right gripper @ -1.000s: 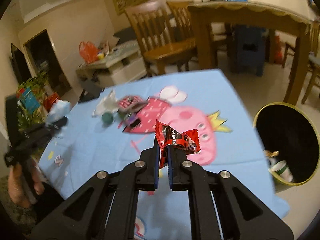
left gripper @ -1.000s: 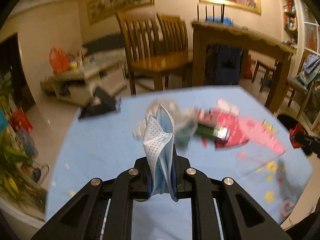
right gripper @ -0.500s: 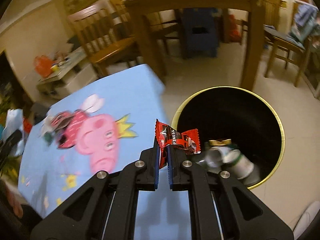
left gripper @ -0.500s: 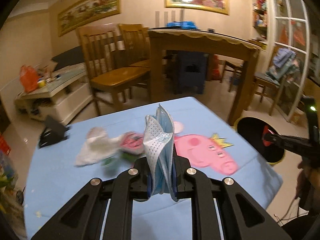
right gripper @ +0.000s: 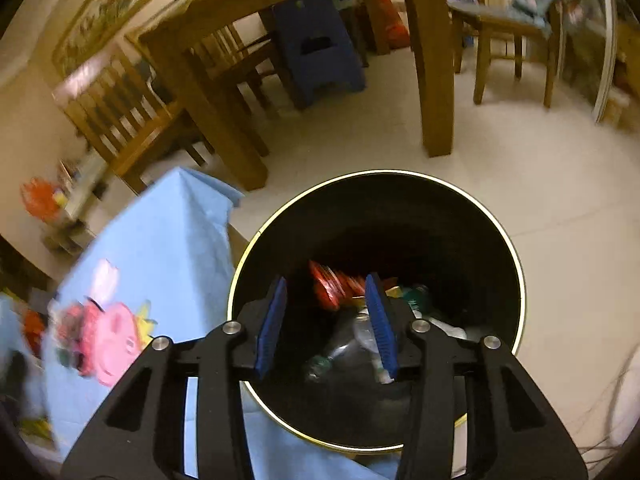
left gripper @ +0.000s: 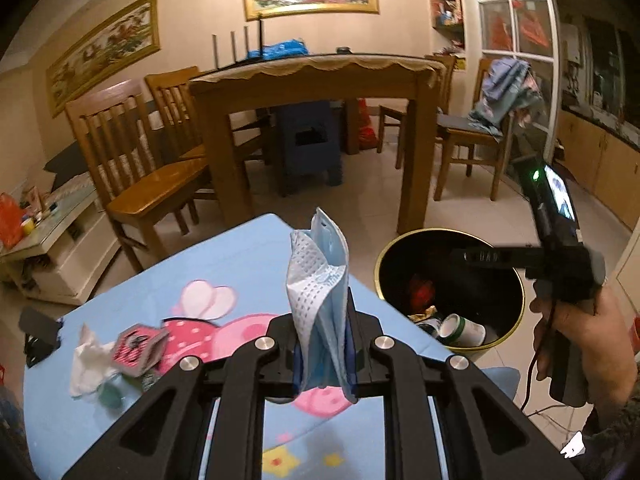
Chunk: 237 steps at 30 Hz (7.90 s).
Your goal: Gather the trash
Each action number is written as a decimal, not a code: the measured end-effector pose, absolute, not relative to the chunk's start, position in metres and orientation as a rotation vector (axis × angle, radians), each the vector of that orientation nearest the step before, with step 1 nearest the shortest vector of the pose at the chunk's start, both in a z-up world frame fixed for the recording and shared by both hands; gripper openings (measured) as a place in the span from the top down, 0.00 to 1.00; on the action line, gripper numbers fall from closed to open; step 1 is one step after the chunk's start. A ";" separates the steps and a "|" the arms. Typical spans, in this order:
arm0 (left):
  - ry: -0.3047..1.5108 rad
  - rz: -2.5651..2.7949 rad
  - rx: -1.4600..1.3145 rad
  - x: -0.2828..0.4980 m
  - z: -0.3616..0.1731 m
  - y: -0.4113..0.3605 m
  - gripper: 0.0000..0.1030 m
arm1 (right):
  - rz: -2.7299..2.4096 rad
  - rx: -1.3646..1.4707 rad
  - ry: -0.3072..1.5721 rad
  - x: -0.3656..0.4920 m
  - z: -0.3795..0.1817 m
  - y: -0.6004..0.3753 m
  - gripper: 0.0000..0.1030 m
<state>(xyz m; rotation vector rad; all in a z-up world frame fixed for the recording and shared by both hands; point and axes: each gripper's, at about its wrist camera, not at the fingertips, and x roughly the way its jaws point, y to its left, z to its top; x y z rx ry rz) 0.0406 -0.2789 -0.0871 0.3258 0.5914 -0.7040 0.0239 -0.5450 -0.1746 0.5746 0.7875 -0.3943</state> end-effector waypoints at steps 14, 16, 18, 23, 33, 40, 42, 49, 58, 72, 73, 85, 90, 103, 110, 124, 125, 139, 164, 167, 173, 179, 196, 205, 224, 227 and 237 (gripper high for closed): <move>0.685 -0.850 0.396 0.051 -0.121 -0.415 0.75 | -0.647 0.775 0.582 -0.065 -0.154 -0.624 0.05; 0.690 -0.873 0.391 0.053 -0.120 -0.433 0.62 | -0.692 0.813 0.557 -0.076 -0.156 -0.635 0.05; 0.687 -0.916 0.388 0.052 -0.118 -0.447 0.39 | -0.759 0.847 0.497 -0.100 -0.154 -0.644 0.05; 0.695 -0.974 0.371 0.049 -0.122 -0.456 0.20 | -0.836 0.721 0.432 -0.119 -0.136 -0.648 0.05; 0.715 -0.849 0.195 0.032 -0.112 -0.317 0.06 | -0.821 0.268 0.554 -0.054 -0.106 -0.570 0.05; 0.703 -0.584 0.197 0.026 -0.115 -0.163 0.06 | -0.510 0.247 0.845 0.012 -0.150 -0.497 0.05; 0.702 -0.432 0.210 0.037 -0.123 -0.113 0.06 | -0.363 0.179 0.818 0.024 -0.142 -0.445 0.05; 0.688 -0.077 0.212 0.070 -0.125 0.007 0.06 | 0.203 -0.095 0.803 0.064 -0.138 -0.265 0.50; 0.633 -0.117 0.125 0.064 -0.124 0.040 0.06 | 0.242 0.038 0.947 0.167 -0.149 -0.208 0.15; 0.676 -0.189 0.035 0.070 -0.128 0.053 0.06 | -0.027 0.325 1.122 0.260 -0.158 -0.197 0.24; 0.680 -0.192 0.028 0.070 -0.128 0.055 0.06 | -0.038 0.326 1.133 0.261 -0.163 -0.196 0.24; 0.683 -0.208 -0.004 0.069 -0.126 0.059 0.06 | 0.037 0.152 1.170 0.189 -0.176 -0.218 0.43; 0.686 -0.232 -0.041 0.069 -0.126 0.061 0.06 | -0.036 -0.064 1.067 0.146 -0.155 -0.217 0.13; 0.658 -0.182 0.009 0.065 -0.125 0.060 0.06 | 0.193 -0.274 0.855 0.173 -0.171 -0.073 0.18; 0.674 -0.198 -0.049 0.070 -0.125 0.070 0.06 | 0.309 -0.003 1.001 0.188 -0.176 -0.100 0.64; 0.668 -0.184 -0.019 0.065 -0.125 0.062 0.06 | 0.645 1.611 0.963 0.114 -0.264 -0.228 0.64; 0.665 -0.180 -0.008 0.065 -0.126 0.059 0.06 | 0.635 1.639 0.941 0.113 -0.267 -0.233 0.64; 0.647 -0.167 0.090 0.060 -0.130 0.041 0.06 | 0.697 1.491 0.979 0.113 -0.232 -0.237 0.64; 0.782 -0.566 0.174 0.094 -0.157 -0.091 0.20 | 0.407 1.289 0.670 -0.014 -0.206 -0.445 0.63; 0.752 -0.562 0.212 0.086 -0.159 -0.097 0.43 | 0.412 1.295 0.672 -0.015 -0.208 -0.442 0.63; 0.780 -0.605 0.227 0.090 -0.168 -0.108 0.90 | 0.415 1.303 0.657 -0.019 -0.208 -0.443 0.62; 0.780 -0.586 0.214 0.088 -0.168 -0.100 0.91 | 0.406 1.301 0.653 -0.021 -0.208 -0.444 0.62; 0.783 -0.777 0.075 0.080 -0.142 -0.069 0.68 | 0.390 1.289 0.647 -0.020 -0.209 -0.439 0.62; 0.815 -0.757 0.200 0.089 -0.158 -0.082 0.77 | 0.381 1.302 0.651 -0.019 -0.214 -0.441 0.62; 0.772 -0.725 0.130 0.087 -0.145 -0.067 0.79 | 0.371 1.317 0.645 -0.018 -0.219 -0.441 0.61; 0.749 -0.677 0.200 0.084 -0.144 -0.074 0.79 | 0.370 1.314 0.647 -0.018 -0.219 -0.441 0.61; 1.054 -0.882 -0.536 0.134 -0.187 -0.022 0.79 | 0.361 1.306 0.655 -0.018 -0.219 -0.440 0.61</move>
